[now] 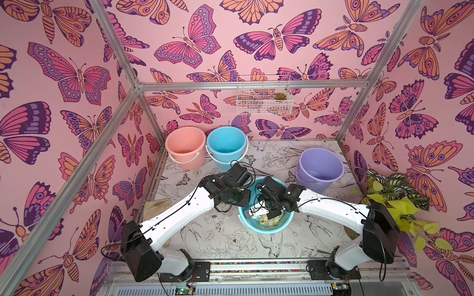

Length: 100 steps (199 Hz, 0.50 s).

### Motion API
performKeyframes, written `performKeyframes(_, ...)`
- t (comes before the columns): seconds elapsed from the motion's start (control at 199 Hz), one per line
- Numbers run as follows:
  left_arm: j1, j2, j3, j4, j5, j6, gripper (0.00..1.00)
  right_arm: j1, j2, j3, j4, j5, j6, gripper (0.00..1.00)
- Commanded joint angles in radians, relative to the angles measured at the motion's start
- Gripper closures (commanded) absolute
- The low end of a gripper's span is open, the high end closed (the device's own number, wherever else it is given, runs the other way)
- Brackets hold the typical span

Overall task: Wipe the inside of the bucket with a cloth
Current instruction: Wipe the dirt from the inside of the bucket.

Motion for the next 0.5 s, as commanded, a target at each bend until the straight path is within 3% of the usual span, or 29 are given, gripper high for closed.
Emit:
performKeyframes(0.0,-0.003,-0.017,0.018,0.099,0.046,-0.023,1.0,0.01,-0.019,-0.048,0.296,-0.042,0.087,1.0)
performKeyframes(0.271,-0.007,-0.009,0.025,0.095,0.047,-0.028,1.0,0.012,-0.042,-0.064,0.377,0.33,-0.061,1.0)
performKeyframes(0.497,-0.007,-0.002,0.04,0.092,0.038,-0.024,1.0,0.012,-0.057,-0.001,0.017,0.432,-0.177,1.0)
